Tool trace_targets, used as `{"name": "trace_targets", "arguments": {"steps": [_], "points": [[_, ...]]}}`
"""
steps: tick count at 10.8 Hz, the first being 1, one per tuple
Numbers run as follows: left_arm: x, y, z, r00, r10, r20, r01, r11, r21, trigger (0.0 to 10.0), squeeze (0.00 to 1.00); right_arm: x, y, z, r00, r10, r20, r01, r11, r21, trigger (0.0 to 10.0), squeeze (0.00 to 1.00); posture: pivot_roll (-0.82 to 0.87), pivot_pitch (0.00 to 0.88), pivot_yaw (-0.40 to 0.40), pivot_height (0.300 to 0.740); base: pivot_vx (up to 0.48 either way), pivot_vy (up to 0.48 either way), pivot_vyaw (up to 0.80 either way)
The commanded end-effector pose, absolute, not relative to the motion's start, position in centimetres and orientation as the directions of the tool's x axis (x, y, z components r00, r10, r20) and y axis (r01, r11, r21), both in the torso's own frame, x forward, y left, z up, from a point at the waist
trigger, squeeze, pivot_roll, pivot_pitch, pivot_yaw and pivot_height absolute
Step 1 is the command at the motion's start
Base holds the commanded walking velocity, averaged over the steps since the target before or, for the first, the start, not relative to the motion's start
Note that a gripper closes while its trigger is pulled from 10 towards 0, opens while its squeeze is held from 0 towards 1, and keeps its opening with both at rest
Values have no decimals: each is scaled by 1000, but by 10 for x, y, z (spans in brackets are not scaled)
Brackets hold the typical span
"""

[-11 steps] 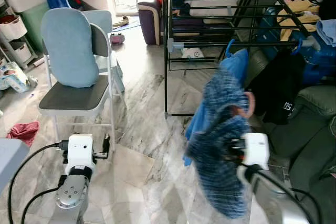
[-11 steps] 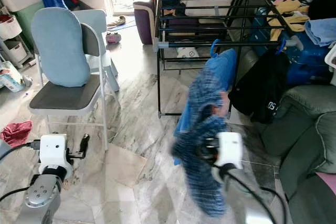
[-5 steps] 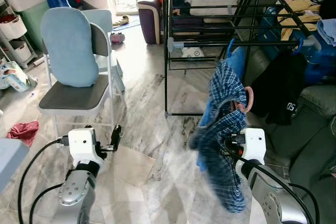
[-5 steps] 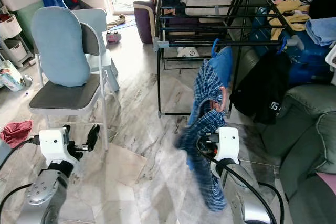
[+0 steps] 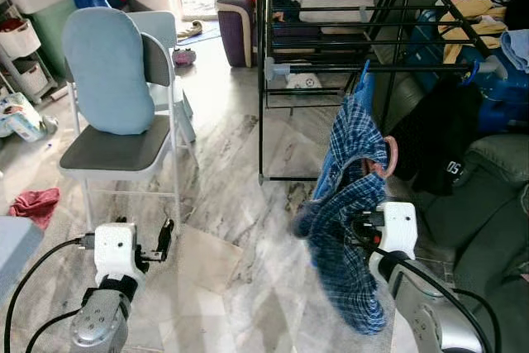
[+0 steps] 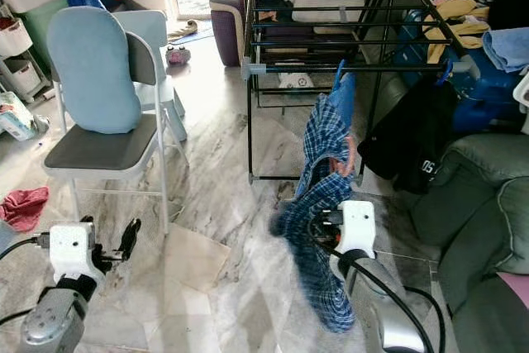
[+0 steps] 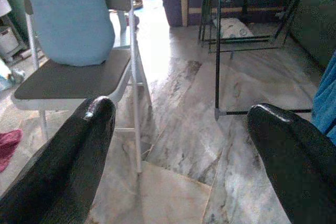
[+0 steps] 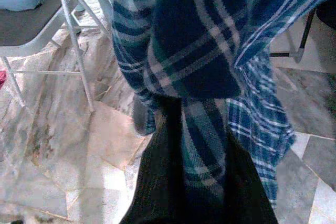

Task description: Hang hanger

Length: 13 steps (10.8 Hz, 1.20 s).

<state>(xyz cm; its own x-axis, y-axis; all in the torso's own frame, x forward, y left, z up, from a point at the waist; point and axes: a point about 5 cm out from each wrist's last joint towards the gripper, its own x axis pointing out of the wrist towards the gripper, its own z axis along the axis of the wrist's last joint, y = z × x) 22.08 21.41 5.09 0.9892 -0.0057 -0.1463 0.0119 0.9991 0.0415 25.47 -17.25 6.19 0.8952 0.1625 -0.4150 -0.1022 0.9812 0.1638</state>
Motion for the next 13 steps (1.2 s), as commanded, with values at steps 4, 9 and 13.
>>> {"name": "trace_targets", "arguments": {"steps": [4,9,13], "points": [[228,215,60,995,43,-87,-43,999,-8,10000,0,263,-170,71,911,166,-376,-116,982,152,10000,0,-100,0,-4,740,0,0,0],[243,196,71,998,-6,-68,4,999,-38,10000,0,267,-170,73,913,171,-371,-123,981,150,10000,0,-105,0,-9,740,0,0,0],[255,186,74,996,13,-91,-15,999,-29,10000,0,271,-166,74,914,180,-365,-133,980,149,10000,0,-109,0,-4,740,0,0,0]]}}
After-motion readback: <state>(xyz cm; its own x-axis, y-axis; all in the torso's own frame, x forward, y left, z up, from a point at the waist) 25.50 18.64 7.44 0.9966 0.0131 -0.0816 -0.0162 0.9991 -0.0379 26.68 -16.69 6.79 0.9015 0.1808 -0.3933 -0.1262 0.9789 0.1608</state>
